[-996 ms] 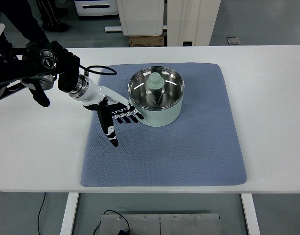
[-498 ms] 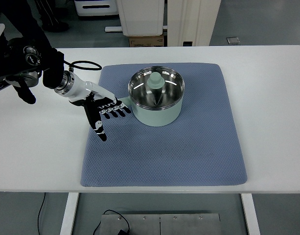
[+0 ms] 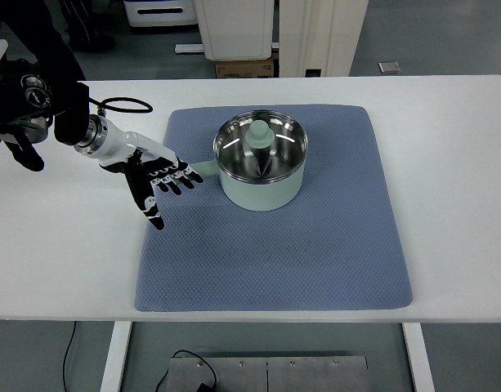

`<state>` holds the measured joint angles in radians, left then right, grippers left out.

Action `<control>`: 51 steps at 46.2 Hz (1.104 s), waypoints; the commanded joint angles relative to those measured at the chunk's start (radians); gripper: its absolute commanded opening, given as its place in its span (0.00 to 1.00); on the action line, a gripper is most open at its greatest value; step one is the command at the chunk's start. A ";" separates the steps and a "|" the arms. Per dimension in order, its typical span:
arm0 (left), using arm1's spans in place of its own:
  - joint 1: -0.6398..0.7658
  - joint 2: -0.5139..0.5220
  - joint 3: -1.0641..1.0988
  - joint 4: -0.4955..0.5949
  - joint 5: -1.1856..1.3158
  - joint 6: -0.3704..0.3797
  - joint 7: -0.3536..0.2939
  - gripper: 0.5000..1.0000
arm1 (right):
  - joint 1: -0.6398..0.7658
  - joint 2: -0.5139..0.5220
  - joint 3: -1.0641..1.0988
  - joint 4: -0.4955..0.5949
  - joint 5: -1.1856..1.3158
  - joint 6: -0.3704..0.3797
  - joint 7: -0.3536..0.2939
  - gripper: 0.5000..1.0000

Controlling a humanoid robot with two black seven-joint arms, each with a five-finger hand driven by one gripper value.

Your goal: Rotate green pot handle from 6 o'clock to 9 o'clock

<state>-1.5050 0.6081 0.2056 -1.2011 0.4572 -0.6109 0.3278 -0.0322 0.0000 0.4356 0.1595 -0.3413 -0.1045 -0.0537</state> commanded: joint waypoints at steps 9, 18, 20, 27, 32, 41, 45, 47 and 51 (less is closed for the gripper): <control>0.000 0.018 0.000 0.011 0.001 0.000 0.001 1.00 | 0.000 0.000 0.000 0.000 0.001 0.000 0.000 1.00; 0.000 0.021 0.000 0.026 0.014 0.000 -0.001 1.00 | 0.000 0.000 0.000 0.000 0.001 -0.001 0.000 1.00; 0.000 0.019 -0.002 0.026 0.009 0.000 -0.001 1.00 | 0.000 0.000 0.000 0.000 0.001 0.000 0.000 1.00; -0.017 0.010 -0.025 0.023 -0.052 0.000 -0.006 1.00 | 0.000 0.000 0.000 0.000 0.001 -0.001 0.000 1.00; -0.035 -0.001 -0.061 0.020 -0.161 0.000 -0.004 1.00 | -0.002 0.000 0.000 0.000 -0.001 0.000 0.000 1.00; -0.060 -0.024 -0.121 0.015 -0.275 0.000 -0.006 1.00 | 0.000 0.000 0.000 0.000 -0.001 -0.001 0.000 1.00; -0.069 -0.022 -0.153 0.014 -0.322 0.000 -0.006 1.00 | 0.000 0.000 0.000 0.000 -0.001 0.000 0.000 1.00; -0.070 -0.022 -0.170 0.015 -0.348 0.000 -0.006 1.00 | 0.000 0.000 0.000 0.000 0.001 -0.001 0.000 1.00; -0.067 -0.019 -0.222 0.040 -0.393 0.000 -0.007 1.00 | 0.000 0.000 0.000 0.000 0.001 -0.001 0.000 1.00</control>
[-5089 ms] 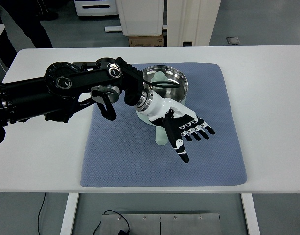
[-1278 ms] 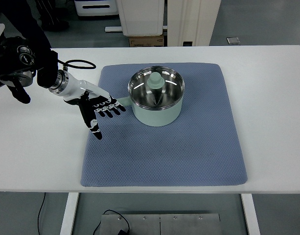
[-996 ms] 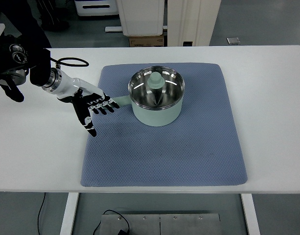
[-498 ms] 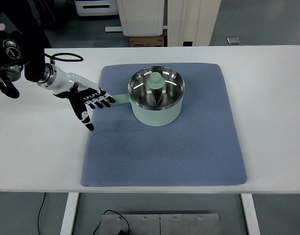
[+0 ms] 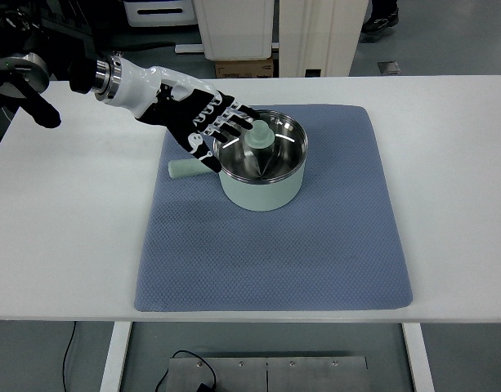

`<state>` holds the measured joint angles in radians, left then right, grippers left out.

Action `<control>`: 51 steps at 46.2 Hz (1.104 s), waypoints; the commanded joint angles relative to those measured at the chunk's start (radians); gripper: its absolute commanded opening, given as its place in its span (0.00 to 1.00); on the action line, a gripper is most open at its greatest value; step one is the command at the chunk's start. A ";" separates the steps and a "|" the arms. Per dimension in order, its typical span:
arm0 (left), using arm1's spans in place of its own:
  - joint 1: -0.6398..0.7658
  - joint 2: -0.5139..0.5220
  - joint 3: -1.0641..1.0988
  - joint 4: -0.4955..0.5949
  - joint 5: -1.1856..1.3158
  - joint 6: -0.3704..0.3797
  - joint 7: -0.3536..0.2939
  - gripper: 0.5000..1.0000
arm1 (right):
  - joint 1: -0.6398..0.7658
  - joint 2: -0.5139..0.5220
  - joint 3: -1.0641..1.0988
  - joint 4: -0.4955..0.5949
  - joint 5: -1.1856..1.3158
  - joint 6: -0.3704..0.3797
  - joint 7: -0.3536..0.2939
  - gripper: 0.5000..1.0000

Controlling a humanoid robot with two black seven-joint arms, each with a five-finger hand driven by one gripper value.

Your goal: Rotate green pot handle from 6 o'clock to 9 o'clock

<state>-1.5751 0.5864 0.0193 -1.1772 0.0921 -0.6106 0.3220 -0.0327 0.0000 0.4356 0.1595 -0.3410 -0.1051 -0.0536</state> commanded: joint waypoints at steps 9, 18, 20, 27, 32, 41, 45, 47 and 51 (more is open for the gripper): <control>0.040 0.010 -0.143 0.155 -0.110 0.000 -0.011 1.00 | 0.000 0.000 0.000 0.000 0.000 0.001 0.000 1.00; 0.104 0.006 -0.223 0.309 -0.158 0.000 -0.070 1.00 | -0.001 0.000 0.000 0.000 0.000 -0.001 0.000 1.00; 0.119 0.003 -0.243 0.336 -0.158 0.000 -0.098 1.00 | -0.001 0.000 0.000 0.000 -0.001 0.001 0.000 1.00; 0.188 -0.002 -0.286 0.393 -0.158 0.000 -0.230 1.00 | 0.000 0.000 0.000 0.000 -0.001 -0.001 0.000 1.00; 0.247 -0.007 -0.295 0.403 -0.160 0.076 -0.337 1.00 | 0.000 0.000 0.000 0.000 0.000 -0.001 0.000 1.00; 0.401 -0.007 -0.381 0.435 -0.276 0.275 -0.428 1.00 | -0.001 0.000 0.000 0.000 0.000 0.001 0.000 1.00; 0.484 -0.005 -0.449 0.445 -0.345 0.288 -0.428 1.00 | -0.001 0.000 0.000 0.000 0.000 -0.001 0.000 1.00; 0.521 -0.005 -0.481 0.447 -0.362 0.288 -0.428 1.00 | 0.000 0.000 0.000 0.000 -0.001 0.001 0.000 1.00; 0.598 -0.008 -0.554 0.470 -0.371 0.287 -0.429 1.00 | 0.000 0.000 0.000 0.000 -0.001 -0.001 0.000 1.00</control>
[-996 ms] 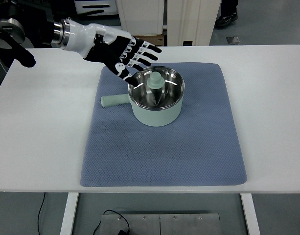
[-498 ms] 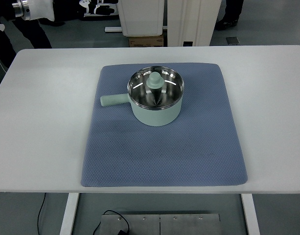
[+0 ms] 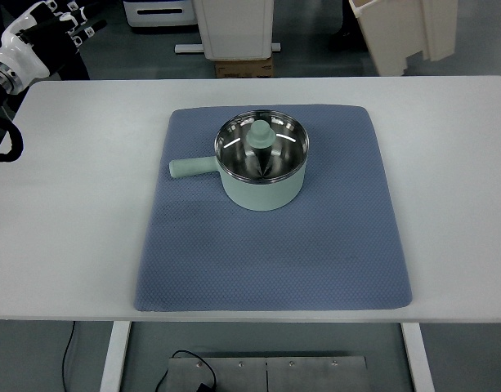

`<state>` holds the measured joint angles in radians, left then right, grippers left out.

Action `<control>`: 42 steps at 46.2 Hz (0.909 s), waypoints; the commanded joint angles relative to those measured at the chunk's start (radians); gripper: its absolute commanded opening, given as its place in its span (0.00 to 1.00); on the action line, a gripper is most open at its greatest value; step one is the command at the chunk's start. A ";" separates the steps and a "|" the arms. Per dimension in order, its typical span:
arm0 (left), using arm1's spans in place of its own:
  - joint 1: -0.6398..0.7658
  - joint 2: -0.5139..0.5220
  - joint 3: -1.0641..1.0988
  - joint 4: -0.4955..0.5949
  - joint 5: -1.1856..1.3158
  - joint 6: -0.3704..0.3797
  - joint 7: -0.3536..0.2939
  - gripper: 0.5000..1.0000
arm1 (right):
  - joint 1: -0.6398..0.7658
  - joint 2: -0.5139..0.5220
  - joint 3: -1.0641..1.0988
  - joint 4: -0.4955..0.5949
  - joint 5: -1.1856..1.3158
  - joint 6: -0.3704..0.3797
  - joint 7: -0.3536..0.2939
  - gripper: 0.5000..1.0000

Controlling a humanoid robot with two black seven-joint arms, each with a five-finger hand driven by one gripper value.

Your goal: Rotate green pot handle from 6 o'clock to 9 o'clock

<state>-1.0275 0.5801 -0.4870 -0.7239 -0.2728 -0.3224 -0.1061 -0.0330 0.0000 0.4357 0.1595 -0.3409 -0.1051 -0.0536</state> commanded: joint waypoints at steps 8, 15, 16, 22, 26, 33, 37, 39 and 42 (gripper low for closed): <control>0.162 -0.054 -0.176 0.057 -0.009 -0.062 0.000 1.00 | 0.001 0.000 0.000 0.000 0.000 0.001 0.000 1.00; 0.208 -0.091 -0.222 0.109 -0.035 -0.107 0.002 1.00 | 0.001 0.000 0.000 0.000 -0.001 0.001 0.000 1.00; 0.211 -0.101 -0.222 0.116 -0.037 -0.109 0.002 1.00 | 0.001 0.000 0.000 0.000 -0.001 -0.001 0.000 1.00; 0.236 -0.114 -0.223 0.133 -0.042 -0.138 0.002 1.00 | 0.001 0.000 0.000 0.000 0.000 -0.001 0.000 1.00; 0.241 -0.114 -0.223 0.156 -0.042 -0.152 0.002 1.00 | 0.001 0.000 0.000 0.002 0.000 -0.001 0.000 1.00; 0.244 -0.115 -0.242 0.175 -0.043 -0.152 -0.001 1.00 | 0.001 0.000 0.000 0.000 -0.001 -0.001 0.000 1.00; 0.257 -0.115 -0.245 0.175 -0.043 -0.150 -0.004 1.00 | 0.001 0.000 0.000 0.000 -0.001 -0.001 0.000 1.00; 0.265 -0.115 -0.245 0.175 -0.043 -0.152 -0.006 1.00 | 0.001 0.000 0.000 0.000 0.000 -0.001 0.000 1.00; 0.276 -0.114 -0.245 0.175 -0.042 -0.152 -0.006 1.00 | 0.001 0.000 0.000 0.000 -0.001 -0.001 0.000 1.00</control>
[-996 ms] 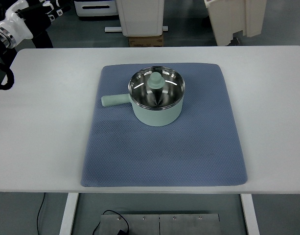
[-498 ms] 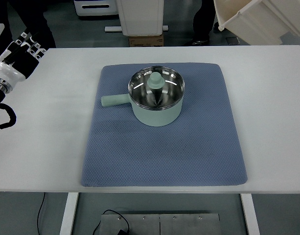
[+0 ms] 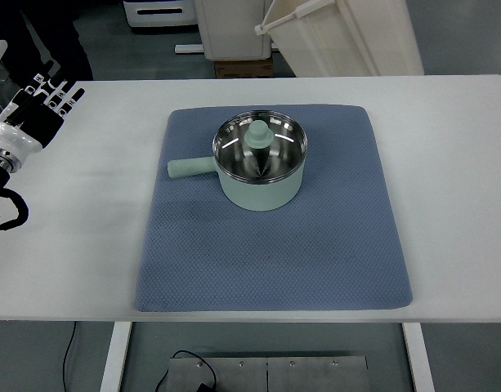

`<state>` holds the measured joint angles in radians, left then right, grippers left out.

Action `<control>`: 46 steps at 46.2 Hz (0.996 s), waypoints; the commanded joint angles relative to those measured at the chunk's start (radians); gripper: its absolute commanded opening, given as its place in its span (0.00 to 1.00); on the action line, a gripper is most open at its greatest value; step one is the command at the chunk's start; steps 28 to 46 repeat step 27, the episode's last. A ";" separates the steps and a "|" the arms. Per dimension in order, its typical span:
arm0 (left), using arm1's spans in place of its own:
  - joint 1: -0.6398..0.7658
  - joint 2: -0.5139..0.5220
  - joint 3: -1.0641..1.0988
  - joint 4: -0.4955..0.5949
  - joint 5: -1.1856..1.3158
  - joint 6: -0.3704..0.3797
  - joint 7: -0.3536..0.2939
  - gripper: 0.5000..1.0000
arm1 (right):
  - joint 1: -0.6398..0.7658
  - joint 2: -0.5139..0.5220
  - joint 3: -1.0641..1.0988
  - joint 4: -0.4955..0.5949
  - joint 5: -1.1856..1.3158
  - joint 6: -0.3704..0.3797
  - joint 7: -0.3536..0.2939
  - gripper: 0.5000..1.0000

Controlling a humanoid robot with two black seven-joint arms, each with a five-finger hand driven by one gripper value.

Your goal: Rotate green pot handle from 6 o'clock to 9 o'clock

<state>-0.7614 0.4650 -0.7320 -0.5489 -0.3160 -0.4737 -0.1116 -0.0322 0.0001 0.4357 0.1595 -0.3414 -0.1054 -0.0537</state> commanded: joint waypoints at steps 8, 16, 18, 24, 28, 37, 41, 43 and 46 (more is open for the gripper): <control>0.022 0.000 -0.001 0.000 0.002 0.000 0.000 1.00 | 0.000 0.000 0.000 0.002 0.004 0.001 0.000 1.00; 0.022 -0.002 -0.003 -0.002 0.002 -0.002 0.000 1.00 | 0.000 0.000 -0.002 0.003 0.001 0.001 0.000 1.00; 0.020 -0.005 -0.003 0.000 0.002 -0.002 0.000 1.00 | 0.000 0.000 -0.002 0.003 -0.001 0.001 0.000 1.00; 0.020 -0.023 -0.004 0.000 0.002 -0.002 -0.002 1.00 | 0.000 0.000 -0.002 0.003 -0.004 0.000 0.005 1.00; 0.020 -0.023 -0.004 0.000 0.002 0.000 -0.002 1.00 | 0.000 0.000 -0.002 0.003 -0.004 0.000 0.006 1.00; 0.020 -0.023 -0.004 0.000 0.002 0.000 -0.002 1.00 | 0.000 0.000 -0.002 0.003 -0.004 0.000 0.006 1.00; 0.020 -0.023 -0.004 0.000 0.002 0.000 -0.002 1.00 | 0.000 0.000 -0.002 0.003 -0.004 0.000 0.006 1.00; 0.020 -0.023 -0.004 0.000 0.002 0.000 -0.002 1.00 | 0.000 0.000 -0.002 0.003 -0.004 0.000 0.006 1.00; 0.020 -0.023 -0.004 0.000 0.002 0.000 -0.002 1.00 | 0.000 0.000 -0.002 0.003 -0.004 0.000 0.006 1.00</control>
